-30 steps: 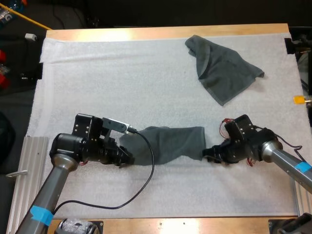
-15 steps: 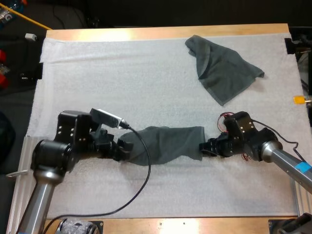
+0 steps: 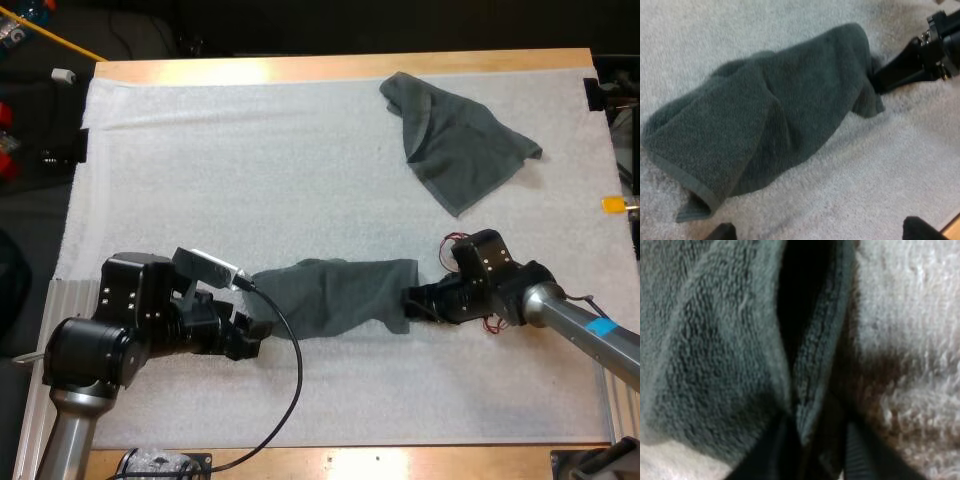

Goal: Pick towel from pile, fold and stack

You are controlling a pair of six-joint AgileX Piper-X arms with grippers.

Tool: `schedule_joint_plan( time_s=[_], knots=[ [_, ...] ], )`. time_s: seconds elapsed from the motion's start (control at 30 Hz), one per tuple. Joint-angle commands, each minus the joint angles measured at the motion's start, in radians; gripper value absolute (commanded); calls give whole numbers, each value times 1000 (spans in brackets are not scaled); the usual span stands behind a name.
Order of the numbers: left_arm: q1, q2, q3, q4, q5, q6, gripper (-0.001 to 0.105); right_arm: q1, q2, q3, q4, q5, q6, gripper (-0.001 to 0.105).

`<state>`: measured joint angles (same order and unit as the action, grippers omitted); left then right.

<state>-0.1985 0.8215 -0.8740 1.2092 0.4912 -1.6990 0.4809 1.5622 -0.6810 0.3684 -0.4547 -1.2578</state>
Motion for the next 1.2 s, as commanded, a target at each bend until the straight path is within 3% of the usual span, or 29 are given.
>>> schedule_joint_plan(
  time_s=[0.0, 0.17, 0.37, 0.57, 0.73, 0.83, 0.97, 1.17],
  knots=[
    [1, -12, -5, 18, 8, -10, 64, 2, 0, 0, -11, -15, 8, 4],
    [1, -33, -5, 21, 9, -10, 64, 2, -49, -3, -4, -22, 27, 0],
    [1, -46, -5, 21, 38, -10, 64, 2, -247, -42, 13, 21, 2, 0],
    [1, -46, -5, 21, 81, -10, 64, 2, -441, -240, 169, 142, -102, 0],
    [1, -46, -5, 21, 111, -13, 64, 2, -492, -502, 403, 328, -290, 0],
    [1, -46, -5, 21, 133, -13, 64, 4, -480, -595, 505, 336, -335, 0],
    [1, -46, -5, 21, 142, -13, 64, 75, -454, -604, 555, 298, -344, 0],
    [1, -46, -5, 21, 142, -13, 64, 280, -319, -541, 541, 317, -308, 0]
  ],
)
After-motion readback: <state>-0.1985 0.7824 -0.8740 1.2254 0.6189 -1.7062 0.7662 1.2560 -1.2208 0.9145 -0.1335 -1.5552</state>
